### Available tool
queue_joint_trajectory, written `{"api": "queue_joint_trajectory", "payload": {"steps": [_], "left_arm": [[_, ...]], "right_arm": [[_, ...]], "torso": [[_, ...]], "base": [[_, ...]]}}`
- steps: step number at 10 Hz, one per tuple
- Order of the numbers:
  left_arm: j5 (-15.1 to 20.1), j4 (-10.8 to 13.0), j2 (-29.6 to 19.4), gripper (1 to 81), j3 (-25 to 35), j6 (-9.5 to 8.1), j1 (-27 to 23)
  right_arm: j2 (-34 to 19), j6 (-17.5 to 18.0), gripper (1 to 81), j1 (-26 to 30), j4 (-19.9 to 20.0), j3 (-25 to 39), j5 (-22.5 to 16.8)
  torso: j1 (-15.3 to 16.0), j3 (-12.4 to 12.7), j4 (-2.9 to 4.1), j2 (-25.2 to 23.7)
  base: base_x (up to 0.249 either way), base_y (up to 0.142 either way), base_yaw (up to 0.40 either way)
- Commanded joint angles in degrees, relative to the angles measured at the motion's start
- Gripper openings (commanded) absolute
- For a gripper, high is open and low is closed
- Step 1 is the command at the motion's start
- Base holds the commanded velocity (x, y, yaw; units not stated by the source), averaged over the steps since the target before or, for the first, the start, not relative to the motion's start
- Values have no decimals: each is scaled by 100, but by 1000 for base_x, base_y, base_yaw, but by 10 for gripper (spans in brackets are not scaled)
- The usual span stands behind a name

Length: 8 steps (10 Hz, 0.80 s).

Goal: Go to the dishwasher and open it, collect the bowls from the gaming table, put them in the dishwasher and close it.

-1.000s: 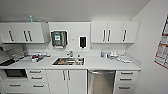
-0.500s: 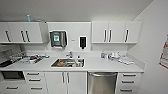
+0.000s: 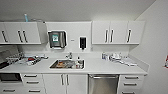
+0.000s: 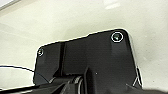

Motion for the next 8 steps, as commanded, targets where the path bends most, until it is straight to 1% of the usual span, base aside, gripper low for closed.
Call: {"api": "queue_joint_trajectory", "payload": {"steps": [1, 8], "left_arm": [[263, 69, -96, 811, 20, -15, -354], [255, 60, -78, 811, 20, -15, -346]], "right_arm": [[-94, -20, 811, 331, -38, 29, -255], [-94, -20, 811, 340, -29, 3, -255]], "torso": [[0, 0, 0, 0], [-19, 0, 0, -4]], "base": [[138, 0, 0], [138, 0, 0]]}}
